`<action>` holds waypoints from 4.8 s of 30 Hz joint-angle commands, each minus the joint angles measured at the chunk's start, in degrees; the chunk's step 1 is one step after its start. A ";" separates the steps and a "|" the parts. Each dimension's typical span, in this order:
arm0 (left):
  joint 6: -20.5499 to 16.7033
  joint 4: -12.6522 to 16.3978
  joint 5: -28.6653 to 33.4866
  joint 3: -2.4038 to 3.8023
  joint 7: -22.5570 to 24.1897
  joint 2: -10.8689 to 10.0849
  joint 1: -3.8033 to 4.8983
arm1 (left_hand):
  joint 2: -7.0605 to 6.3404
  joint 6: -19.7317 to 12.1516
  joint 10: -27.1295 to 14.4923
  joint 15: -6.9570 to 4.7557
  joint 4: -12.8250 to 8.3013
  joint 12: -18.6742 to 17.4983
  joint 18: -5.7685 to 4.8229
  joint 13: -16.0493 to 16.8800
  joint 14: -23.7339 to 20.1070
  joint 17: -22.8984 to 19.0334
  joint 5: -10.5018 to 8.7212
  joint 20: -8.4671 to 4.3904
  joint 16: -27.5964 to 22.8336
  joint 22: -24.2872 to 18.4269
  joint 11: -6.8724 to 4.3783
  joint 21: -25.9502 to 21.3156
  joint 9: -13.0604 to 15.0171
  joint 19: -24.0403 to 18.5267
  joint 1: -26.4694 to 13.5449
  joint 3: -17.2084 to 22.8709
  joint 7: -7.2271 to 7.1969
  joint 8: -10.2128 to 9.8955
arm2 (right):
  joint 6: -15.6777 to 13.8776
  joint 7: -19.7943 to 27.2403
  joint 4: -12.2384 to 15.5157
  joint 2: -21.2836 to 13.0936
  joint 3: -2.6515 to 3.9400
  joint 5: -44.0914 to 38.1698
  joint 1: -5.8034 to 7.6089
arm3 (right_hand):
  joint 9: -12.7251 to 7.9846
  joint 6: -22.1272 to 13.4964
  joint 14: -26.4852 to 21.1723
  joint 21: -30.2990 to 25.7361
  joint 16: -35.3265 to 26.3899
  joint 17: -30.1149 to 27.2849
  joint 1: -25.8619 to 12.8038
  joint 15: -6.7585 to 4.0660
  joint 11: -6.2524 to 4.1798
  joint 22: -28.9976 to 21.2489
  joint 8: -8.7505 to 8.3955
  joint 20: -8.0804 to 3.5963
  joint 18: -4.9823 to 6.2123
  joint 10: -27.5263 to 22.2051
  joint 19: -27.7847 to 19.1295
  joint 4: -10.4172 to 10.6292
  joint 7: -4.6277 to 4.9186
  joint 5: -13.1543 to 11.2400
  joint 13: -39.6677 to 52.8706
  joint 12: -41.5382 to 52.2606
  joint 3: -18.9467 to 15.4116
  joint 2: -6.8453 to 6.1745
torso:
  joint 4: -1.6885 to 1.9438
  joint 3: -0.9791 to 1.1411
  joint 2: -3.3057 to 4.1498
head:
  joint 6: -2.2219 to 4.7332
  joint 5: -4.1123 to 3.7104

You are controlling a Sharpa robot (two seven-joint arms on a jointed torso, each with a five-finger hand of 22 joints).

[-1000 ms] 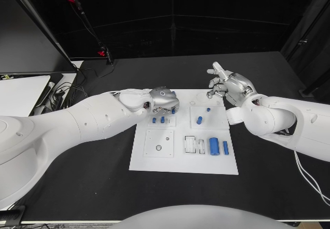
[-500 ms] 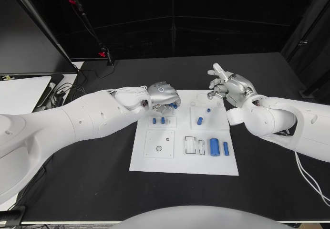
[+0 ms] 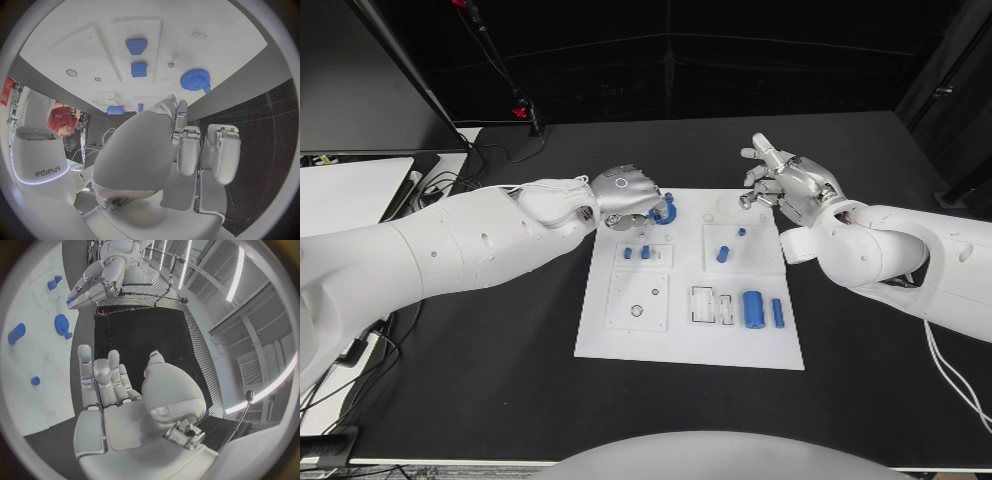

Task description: Assemble the parts on the task board

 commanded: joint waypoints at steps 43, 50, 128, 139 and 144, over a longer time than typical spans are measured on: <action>11.36 -0.48 2.49 -0.01 -3.31 -1.38 -0.65 | 0.32 -0.26 -0.17 -0.07 -0.29 -2.05 -0.70 -0.06 5.35 13.37 0.16 -0.43 -0.03 14.90 0.13 -0.25 -0.01 5.47 -0.34 1.28 0.22 -0.71 | 0.99 0.27 -0.06 -0.32 0.02 0.01 0.04 | -0.06 -0.36 -0.65 -0.28 -0.36 -0.33 0.31 -0.07 0.06 -0.13 0.29 0.06 1.15 -0.14 -0.37 -0.06 6.06 0.53 -0.26 -0.25 -0.17 0.24 | -0.17 -0.02 0.05 | -0.85 0.59; 11.46 -1.23 2.49 -0.01 -3.05 -0.88 -0.75 | 0.31 -0.29 -0.20 -0.06 -0.29 -2.11 -0.68 -0.06 5.34 13.33 0.19 -0.43 -0.04 14.87 0.13 -0.31 -0.02 5.40 -0.32 1.32 0.23 -0.74 | 1.01 0.25 -0.06 -0.30 0.02 0.01 0.04 | -0.06 -0.36 -0.65 -0.28 -0.36 -0.33 0.31 -0.07 0.06 -0.13 0.29 0.06 1.15 -0.14 -0.37 -0.06 6.06 0.53 -0.26 -0.25 -0.17 0.24 | -0.12 -0.03 0.05 | -0.89 0.47; 15.96 -3.22 2.53 0.00 -0.75 1.13 -1.26 | -1.07 -1.19 -0.42 0.14 -0.38 -3.58 0.01 0.07 4.20 10.63 -0.74 -0.41 -0.63 13.94 0.48 -2.39 -0.22 2.98 -0.83 1.08 0.38 -1.51 | 1.24 0.04 0.07 -0.31 0.02 0.27 0.03 | -0.03 -0.19 -0.75 -0.32 -0.42 -0.43 0.38 -0.02 0.13 -0.24 0.37 0.10 1.15 -0.11 -0.48 -0.04 6.16 0.62 -0.56 -0.26 -0.13 0.25 | -0.14 0.00 0.02 | -1.31 -0.19; 16.01 -3.26 2.53 -0.01 -0.42 1.14 -1.33 | -1.63 -3.13 -0.43 0.29 -0.35 -3.98 0.07 0.02 3.95 10.05 -0.69 -0.31 -0.77 13.87 0.68 -2.60 -0.73 2.78 -1.03 1.00 0.81 -2.58 | 1.23 -0.06 0.14 -0.37 0.02 0.27 0.03 | -0.03 -0.13 -0.73 -0.33 -0.42 -0.41 0.40 0.00 0.16 -0.28 0.40 0.11 1.14 -0.09 -0.51 -0.03 6.20 0.63 -0.67 -0.25 -0.11 0.28 | -0.13 0.00 0.01 | -1.29 -0.17; 16.21 -3.30 2.53 -0.01 -0.45 1.16 -1.35 | -1.83 -3.38 -0.82 0.19 -0.42 -4.28 0.09 0.00 3.81 9.72 -0.67 -0.31 -0.84 13.84 0.76 -2.67 -0.80 2.71 -0.95 1.02 1.13 -2.68 | 1.22 -0.07 0.14 -0.37 0.02 0.27 0.03 | -0.03 -0.13 -0.73 -0.33 -0.42 -0.41 0.40 0.00 0.16 -0.28 0.40 0.11 1.14 -0.09 -0.51 -0.03 6.20 0.63 -0.67 -0.25 -0.11 0.28 | -0.16 -0.02 0.01 | -1.33 -0.19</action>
